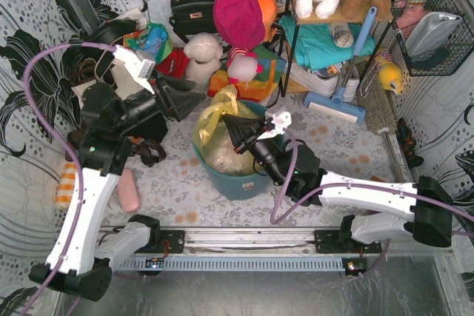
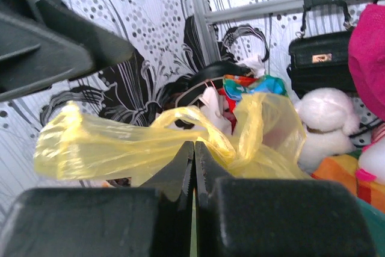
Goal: Tie the trash bag
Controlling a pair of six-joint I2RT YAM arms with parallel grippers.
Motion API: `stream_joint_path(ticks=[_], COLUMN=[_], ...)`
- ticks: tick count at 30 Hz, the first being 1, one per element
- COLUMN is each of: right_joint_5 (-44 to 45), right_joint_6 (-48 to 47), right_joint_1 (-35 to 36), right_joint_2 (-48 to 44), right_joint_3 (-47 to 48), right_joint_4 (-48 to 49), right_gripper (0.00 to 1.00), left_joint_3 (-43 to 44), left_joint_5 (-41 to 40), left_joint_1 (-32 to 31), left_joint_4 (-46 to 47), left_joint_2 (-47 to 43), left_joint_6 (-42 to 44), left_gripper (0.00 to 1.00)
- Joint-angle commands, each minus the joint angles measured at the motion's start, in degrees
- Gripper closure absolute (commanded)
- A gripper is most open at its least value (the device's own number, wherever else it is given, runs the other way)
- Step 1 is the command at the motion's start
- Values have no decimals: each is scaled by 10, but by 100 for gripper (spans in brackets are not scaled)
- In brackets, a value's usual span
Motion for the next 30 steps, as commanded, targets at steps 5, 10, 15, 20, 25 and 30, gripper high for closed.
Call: stream_joint_path(ticks=[5, 10, 15, 20, 25, 30], right_joint_5=[-25, -29, -29, -28, -27, -30], right_joint_6=[19, 22, 24, 22, 24, 29], right_joint_1=[-2, -3, -2, -3, -2, -2], right_joint_2=[-3, 1, 1, 2, 2, 1], right_joint_3=[51, 54, 57, 61, 68, 76], right_joint_4=[-42, -43, -43, -42, -43, -52], right_gripper=[100, 100, 100, 100, 100, 100], left_joint_3=[62, 50, 41, 65, 82, 71], left_joint_5=[8, 19, 30, 32, 11, -37], left_joint_1=[2, -10, -20, -35, -49, -52], left_joint_4=[-226, -239, -237, -250, -286, -332], left_joint_2=[-10, -16, -22, -24, -27, -21], left_joint_6=[-47, -83, -87, -90, -78, -47], left_gripper=[40, 40, 39, 39, 38, 40])
